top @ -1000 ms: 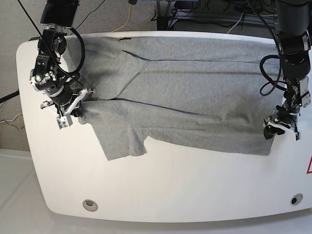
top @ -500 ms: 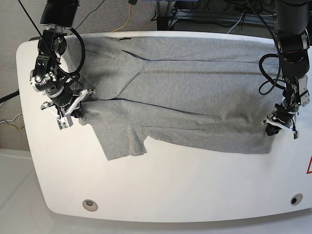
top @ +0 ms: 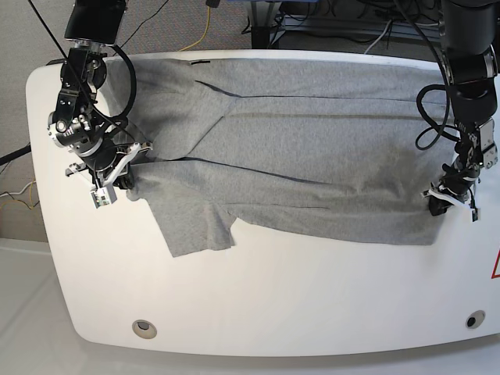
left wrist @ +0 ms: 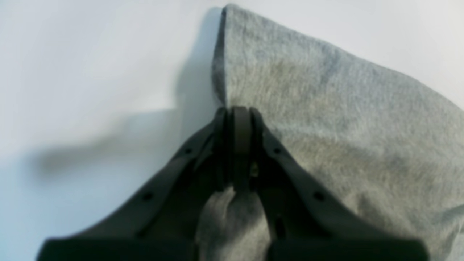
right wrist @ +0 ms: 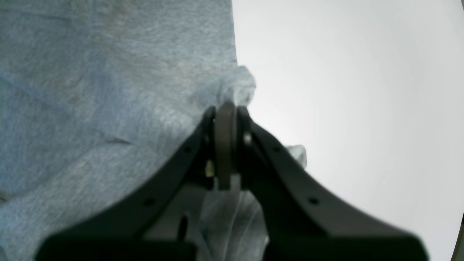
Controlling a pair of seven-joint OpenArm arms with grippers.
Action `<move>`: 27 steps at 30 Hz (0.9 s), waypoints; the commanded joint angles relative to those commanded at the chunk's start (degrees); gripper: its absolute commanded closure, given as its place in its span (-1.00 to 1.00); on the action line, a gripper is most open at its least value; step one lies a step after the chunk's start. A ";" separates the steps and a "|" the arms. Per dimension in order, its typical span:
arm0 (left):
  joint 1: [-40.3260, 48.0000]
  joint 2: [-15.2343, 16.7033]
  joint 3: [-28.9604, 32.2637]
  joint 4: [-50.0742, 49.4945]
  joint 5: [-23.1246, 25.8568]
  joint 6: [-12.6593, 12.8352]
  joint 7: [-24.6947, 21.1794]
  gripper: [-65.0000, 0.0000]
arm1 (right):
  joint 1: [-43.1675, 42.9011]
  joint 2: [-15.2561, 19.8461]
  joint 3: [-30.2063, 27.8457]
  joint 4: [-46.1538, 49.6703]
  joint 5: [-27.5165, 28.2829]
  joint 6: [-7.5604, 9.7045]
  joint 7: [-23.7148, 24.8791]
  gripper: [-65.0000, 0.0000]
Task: Fold the T-shirt properly
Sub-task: 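Hold the side edges with both grippers and pull them slightly apart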
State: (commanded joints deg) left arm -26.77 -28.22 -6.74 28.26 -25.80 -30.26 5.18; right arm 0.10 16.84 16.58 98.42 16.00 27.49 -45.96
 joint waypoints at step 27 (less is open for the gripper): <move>0.17 -1.89 -0.02 1.78 -2.71 -3.13 3.13 1.00 | 1.40 0.15 0.04 0.27 1.14 -0.08 -1.31 1.00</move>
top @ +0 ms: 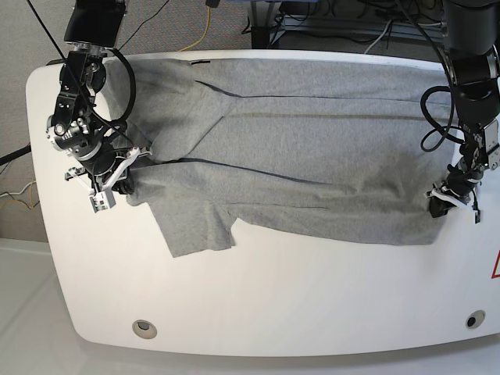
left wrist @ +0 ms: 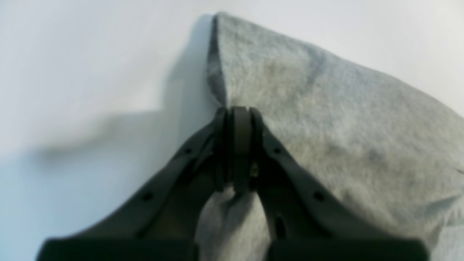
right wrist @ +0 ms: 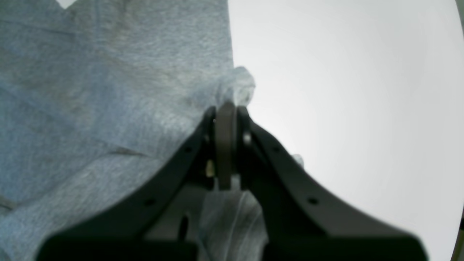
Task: Fold the T-shirt properly
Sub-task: 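Hold the side edges with both grippers and pull them slightly apart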
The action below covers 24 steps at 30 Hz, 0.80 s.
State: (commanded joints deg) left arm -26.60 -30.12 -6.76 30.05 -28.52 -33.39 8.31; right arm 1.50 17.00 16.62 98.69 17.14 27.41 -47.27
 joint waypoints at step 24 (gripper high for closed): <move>7.16 -3.29 -1.02 20.30 -2.93 2.77 9.06 0.75 | -0.99 0.03 -0.04 0.68 -0.47 0.23 0.03 1.00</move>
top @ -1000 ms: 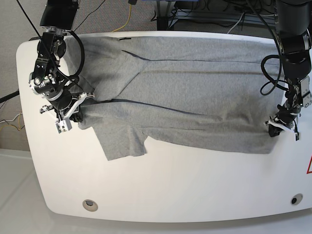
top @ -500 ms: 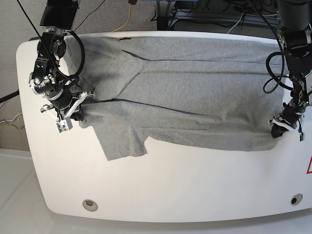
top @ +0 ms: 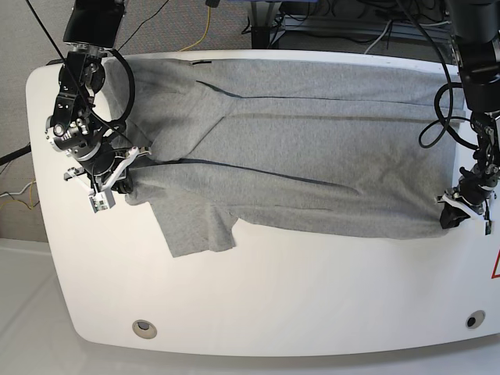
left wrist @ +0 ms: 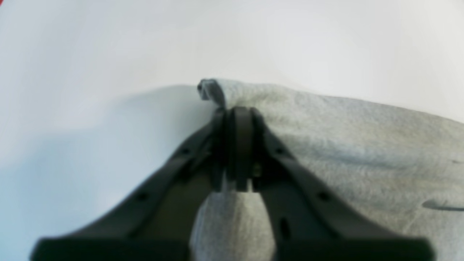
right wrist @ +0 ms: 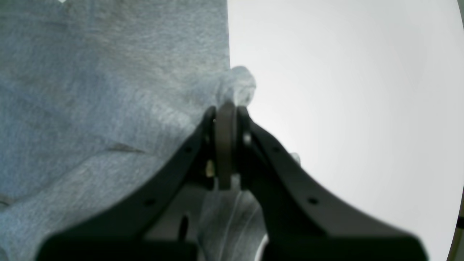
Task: Fold the T-shirt properly
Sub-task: 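Hold the side edges with both grippers and pull them slightly apart, then lift both side edges and fold them toward the shirt's collar edge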
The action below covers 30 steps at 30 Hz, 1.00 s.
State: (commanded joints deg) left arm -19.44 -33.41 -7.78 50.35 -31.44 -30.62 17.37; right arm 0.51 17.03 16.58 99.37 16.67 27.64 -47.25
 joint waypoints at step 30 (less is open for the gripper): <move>12.13 -1.16 -9.00 9.91 -3.56 -9.31 5.40 1.00 | -7.11 0.31 5.94 2.92 2.66 0.81 0.68 1.00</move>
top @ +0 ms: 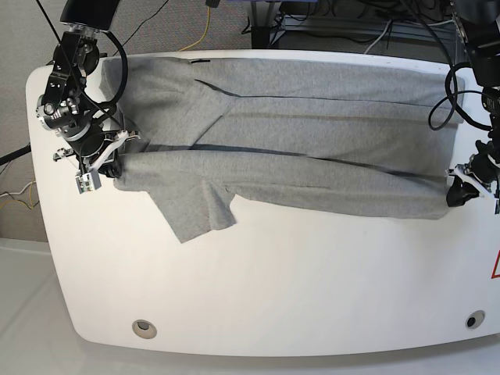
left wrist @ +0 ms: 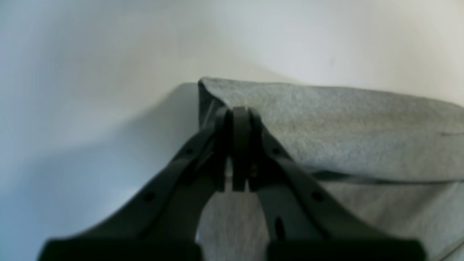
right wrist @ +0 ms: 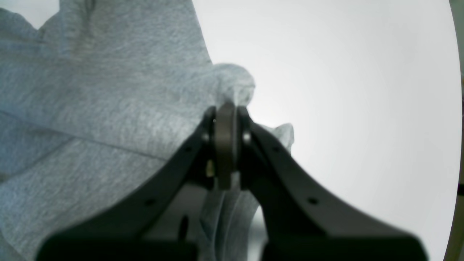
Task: Fold the T-shirt properly
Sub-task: 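Lift both side edges and fold them toward the shirt's collar edge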
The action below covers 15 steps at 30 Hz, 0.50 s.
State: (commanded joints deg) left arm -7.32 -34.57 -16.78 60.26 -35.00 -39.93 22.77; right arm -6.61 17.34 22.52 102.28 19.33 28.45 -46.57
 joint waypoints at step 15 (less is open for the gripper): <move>3.61 0.60 0.19 0.23 1.23 2.64 1.69 1.00 | -1.35 1.06 -0.69 0.32 1.47 0.21 -0.23 1.00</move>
State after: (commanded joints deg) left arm -3.71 -33.97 -16.59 60.48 -33.77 -37.29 24.46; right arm -7.95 18.40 21.83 102.60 20.80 28.66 -46.79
